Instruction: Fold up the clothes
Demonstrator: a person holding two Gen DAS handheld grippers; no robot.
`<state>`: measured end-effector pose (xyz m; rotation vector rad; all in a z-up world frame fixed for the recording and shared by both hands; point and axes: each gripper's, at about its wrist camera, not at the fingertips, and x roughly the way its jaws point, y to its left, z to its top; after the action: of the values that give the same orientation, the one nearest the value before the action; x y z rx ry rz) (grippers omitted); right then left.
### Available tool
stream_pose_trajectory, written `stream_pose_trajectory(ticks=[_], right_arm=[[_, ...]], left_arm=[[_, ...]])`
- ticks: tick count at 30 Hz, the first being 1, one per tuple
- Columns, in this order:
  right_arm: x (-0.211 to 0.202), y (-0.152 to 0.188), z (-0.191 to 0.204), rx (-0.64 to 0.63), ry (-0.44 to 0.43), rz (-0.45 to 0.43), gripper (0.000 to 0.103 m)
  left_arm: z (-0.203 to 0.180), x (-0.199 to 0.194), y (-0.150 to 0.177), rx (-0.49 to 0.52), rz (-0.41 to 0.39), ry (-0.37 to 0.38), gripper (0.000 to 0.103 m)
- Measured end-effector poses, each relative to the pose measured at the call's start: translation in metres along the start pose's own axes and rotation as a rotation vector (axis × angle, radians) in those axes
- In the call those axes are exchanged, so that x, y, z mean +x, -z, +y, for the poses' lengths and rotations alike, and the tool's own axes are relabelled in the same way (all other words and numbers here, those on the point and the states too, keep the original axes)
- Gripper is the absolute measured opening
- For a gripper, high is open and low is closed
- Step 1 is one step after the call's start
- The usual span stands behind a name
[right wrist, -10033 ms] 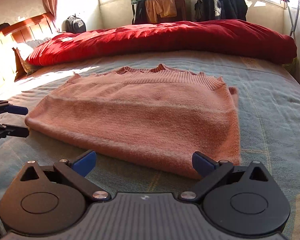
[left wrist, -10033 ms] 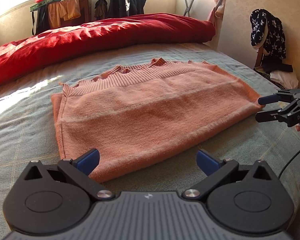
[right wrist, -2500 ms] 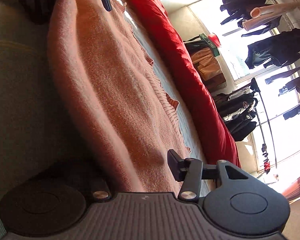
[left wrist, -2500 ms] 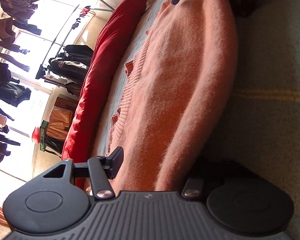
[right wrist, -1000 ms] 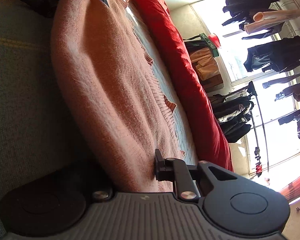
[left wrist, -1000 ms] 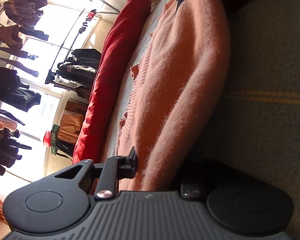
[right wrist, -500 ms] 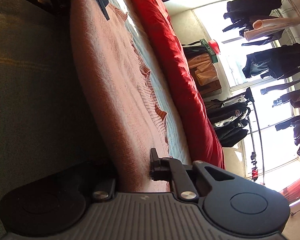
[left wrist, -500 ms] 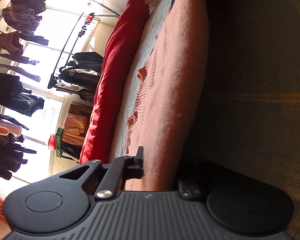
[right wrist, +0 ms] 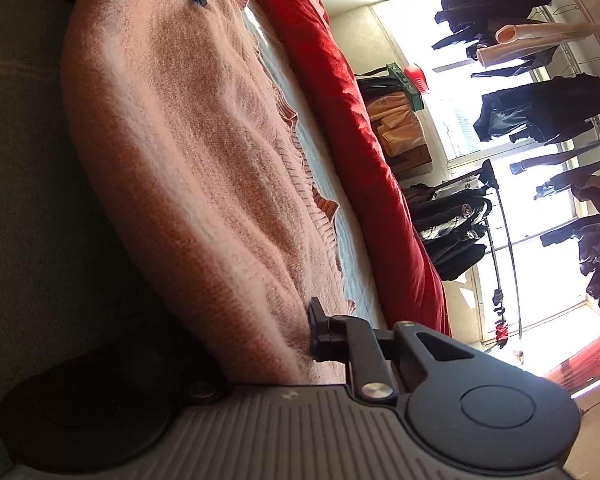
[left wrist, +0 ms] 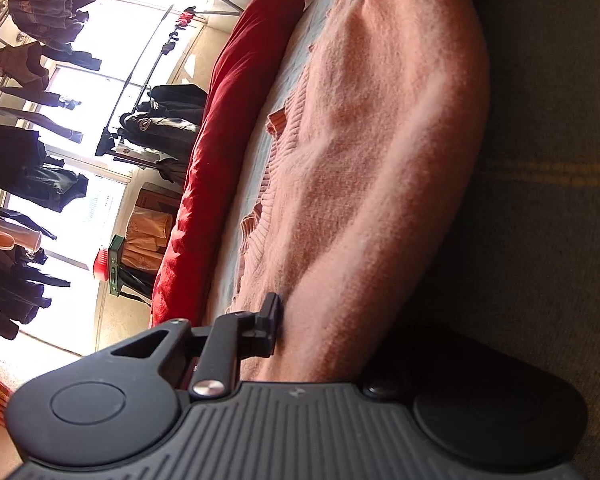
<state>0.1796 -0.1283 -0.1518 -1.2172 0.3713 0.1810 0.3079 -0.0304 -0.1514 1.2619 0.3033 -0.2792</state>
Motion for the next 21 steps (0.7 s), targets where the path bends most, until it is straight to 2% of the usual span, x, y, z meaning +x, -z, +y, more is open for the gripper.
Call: stream_pose_trajectory(ticks=[4, 10, 17, 21], right_arm=[[-0.017, -0.001, -0.014, 0.030, -0.006, -0.011, 0.017], [-0.057, -0.003, -0.031, 0.055, -0.055, -0.027, 0.017], [-0.124, 0.006, -0.022, 0.011, -0.148, -0.016, 0.017], [-0.164, 0.011, -0.012, -0.010, -0.187, -0.007, 0.018]], left_arm=[[0.012, -0.015, -0.001, -0.011, -0.021, -0.026, 0.009], [0.021, -0.049, 0.000, 0.004, -0.044, -0.020, 0.009], [0.000, -0.121, 0.008, 0.061, -0.060, 0.058, 0.009], [-0.003, -0.152, 0.008, 0.043, -0.062, 0.084, 0.009]])
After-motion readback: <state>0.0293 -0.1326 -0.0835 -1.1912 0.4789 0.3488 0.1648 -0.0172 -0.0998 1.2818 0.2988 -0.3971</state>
